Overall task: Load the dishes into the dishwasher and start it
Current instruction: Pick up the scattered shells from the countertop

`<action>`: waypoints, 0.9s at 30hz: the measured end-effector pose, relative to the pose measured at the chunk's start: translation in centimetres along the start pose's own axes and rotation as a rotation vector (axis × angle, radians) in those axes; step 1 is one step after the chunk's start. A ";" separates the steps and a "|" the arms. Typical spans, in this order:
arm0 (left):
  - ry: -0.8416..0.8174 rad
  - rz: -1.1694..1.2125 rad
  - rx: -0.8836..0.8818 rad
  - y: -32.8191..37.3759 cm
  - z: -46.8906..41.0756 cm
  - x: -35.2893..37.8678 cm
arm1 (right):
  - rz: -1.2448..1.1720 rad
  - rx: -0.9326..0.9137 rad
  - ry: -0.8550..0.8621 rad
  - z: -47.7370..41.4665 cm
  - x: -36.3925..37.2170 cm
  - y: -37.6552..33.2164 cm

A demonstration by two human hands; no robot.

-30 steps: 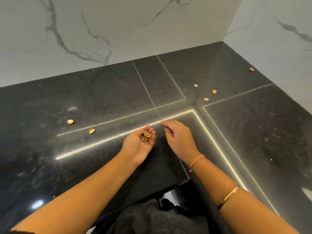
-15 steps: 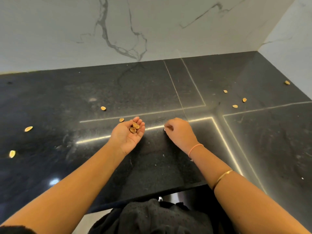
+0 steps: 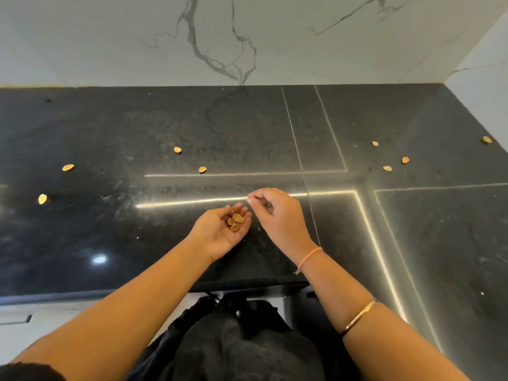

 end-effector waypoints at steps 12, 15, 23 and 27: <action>0.131 0.093 0.117 5.9 2.6 -6.3 | 0.132 0.014 -0.299 -1.3 8.2 -1.7; 0.167 0.111 0.115 8.5 3.2 -9.0 | 0.133 -0.018 -0.359 -2.0 12.5 -3.7; 0.265 0.248 0.192 19.0 8.0 -21.4 | 0.090 -0.175 -0.535 -4.2 28.8 -12.7; 0.335 0.303 0.255 23.8 9.9 -27.1 | 0.194 -0.312 -0.566 -5.6 36.1 -16.8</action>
Point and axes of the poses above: each hand's wrist, its own z-axis away from the middle knuckle, its own x-axis out of the palm, y = z × x, the point moved 8 cm from there along -z, towards the middle knuckle, and after that the axes turned 2 degrees about -z, right-handed, at the moved point
